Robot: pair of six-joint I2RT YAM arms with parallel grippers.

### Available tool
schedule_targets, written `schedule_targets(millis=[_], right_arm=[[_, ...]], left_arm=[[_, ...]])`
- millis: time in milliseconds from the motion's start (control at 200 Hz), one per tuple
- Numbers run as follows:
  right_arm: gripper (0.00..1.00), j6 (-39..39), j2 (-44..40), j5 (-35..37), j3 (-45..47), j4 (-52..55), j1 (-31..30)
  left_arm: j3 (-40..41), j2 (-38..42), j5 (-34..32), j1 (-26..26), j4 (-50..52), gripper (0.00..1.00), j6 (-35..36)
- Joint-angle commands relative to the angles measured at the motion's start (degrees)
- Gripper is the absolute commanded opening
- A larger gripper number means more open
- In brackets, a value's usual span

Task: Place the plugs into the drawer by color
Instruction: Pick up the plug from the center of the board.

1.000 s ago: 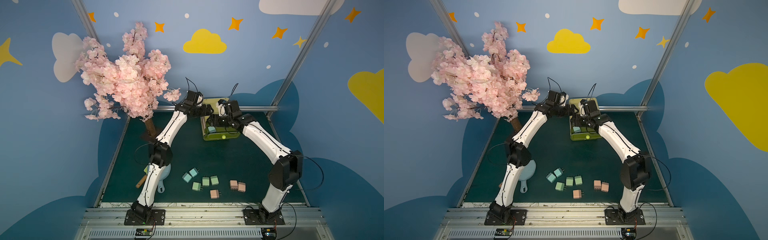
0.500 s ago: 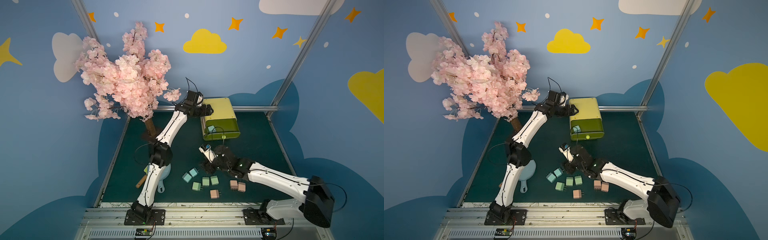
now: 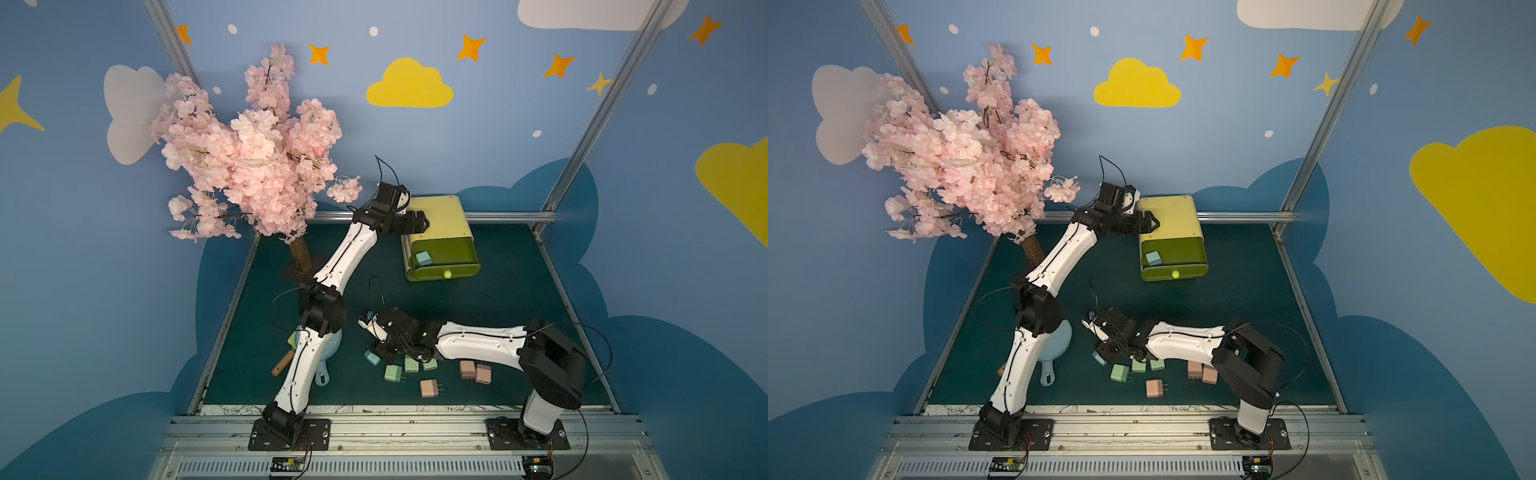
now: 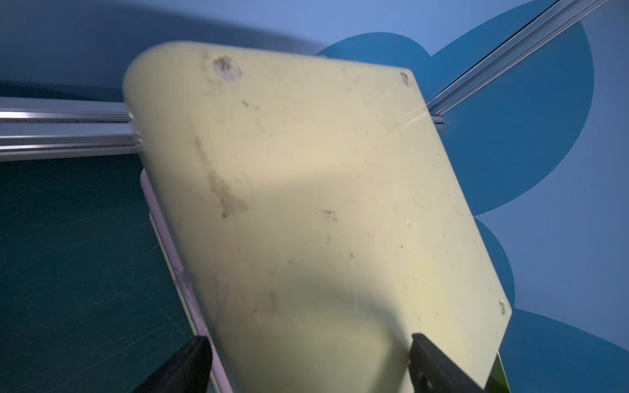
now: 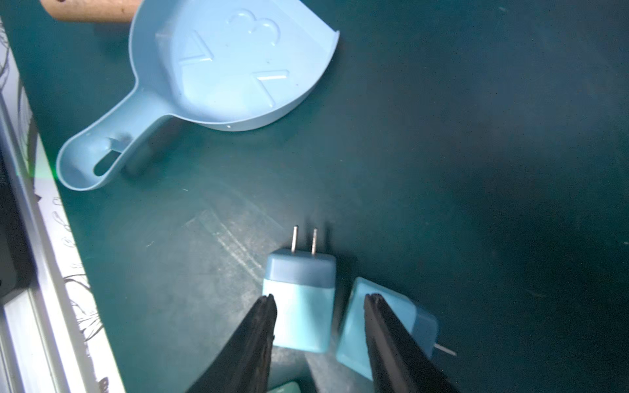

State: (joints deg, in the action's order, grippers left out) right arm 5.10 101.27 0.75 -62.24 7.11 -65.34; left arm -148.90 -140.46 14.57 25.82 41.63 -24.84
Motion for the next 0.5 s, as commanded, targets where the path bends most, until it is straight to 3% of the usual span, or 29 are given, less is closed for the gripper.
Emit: schedule_targets(millis=[0,496], right_arm=[[0.48,0.08,1.16,-0.71,-1.69,0.68,-1.22],[0.48,2.27,6.74,1.35,-3.92,5.39,-2.90]], left_arm=[[0.37,3.18,-0.32,0.07,1.44,0.92,1.10],[0.35,3.71,-0.83,0.20,1.79,0.93,1.60]])
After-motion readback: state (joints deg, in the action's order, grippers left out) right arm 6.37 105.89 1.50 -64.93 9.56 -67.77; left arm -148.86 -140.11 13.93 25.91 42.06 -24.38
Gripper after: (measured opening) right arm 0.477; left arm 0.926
